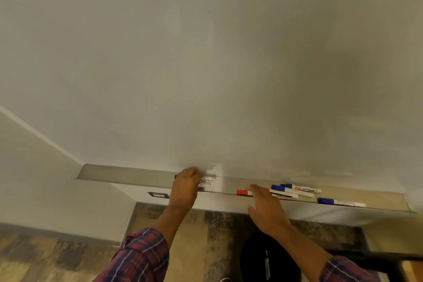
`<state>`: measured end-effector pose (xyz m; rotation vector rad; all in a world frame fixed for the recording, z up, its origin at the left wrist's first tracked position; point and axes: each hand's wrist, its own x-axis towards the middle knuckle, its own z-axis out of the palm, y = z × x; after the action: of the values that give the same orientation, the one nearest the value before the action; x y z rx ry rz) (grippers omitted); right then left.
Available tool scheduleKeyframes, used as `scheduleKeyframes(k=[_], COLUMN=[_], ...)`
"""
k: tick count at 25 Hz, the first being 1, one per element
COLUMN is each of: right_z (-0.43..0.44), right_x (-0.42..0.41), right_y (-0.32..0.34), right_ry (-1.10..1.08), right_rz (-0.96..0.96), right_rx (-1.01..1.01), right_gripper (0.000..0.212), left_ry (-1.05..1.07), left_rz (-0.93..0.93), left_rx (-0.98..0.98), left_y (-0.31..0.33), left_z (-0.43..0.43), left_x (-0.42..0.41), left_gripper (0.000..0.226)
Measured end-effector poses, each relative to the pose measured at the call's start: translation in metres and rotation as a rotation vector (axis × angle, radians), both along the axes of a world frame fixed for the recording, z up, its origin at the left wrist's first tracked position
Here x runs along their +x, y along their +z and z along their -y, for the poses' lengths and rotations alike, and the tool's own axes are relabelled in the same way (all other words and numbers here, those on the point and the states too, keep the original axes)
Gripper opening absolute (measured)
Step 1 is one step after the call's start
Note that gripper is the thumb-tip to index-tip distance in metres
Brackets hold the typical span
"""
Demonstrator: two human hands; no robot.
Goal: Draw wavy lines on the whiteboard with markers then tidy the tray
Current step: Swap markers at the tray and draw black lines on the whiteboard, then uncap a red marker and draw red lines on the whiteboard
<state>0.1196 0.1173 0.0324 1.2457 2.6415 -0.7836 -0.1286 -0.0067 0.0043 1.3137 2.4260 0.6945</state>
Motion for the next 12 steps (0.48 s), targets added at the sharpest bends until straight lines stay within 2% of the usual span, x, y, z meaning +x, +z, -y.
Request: scheduleKeyframes(k=[6, 10, 12], right_z=[0.009, 0.013, 0.015], right_x=[0.009, 0.008, 0.008], right_y=[-0.031, -0.037, -0.038], right_ry=[0.101, 0.123, 0.125], right_rz=[0.120, 0.167, 0.170], right_rx=[-0.018, 0.008, 0.031], right_gripper=[0.083, 0.083, 0.082], left_ry=[0.044, 0.003, -0.127], left_rz=[0.101, 0.029, -0.147], left_rx=[-0.060, -0.131, -0.195], left_y=[-0.032, -0.034, -0.039], left_z=[0.001, 0.001, 0.005], left_x=[-0.011, -0.017, -0.017], left_gripper=[0.022, 0.021, 0.038])
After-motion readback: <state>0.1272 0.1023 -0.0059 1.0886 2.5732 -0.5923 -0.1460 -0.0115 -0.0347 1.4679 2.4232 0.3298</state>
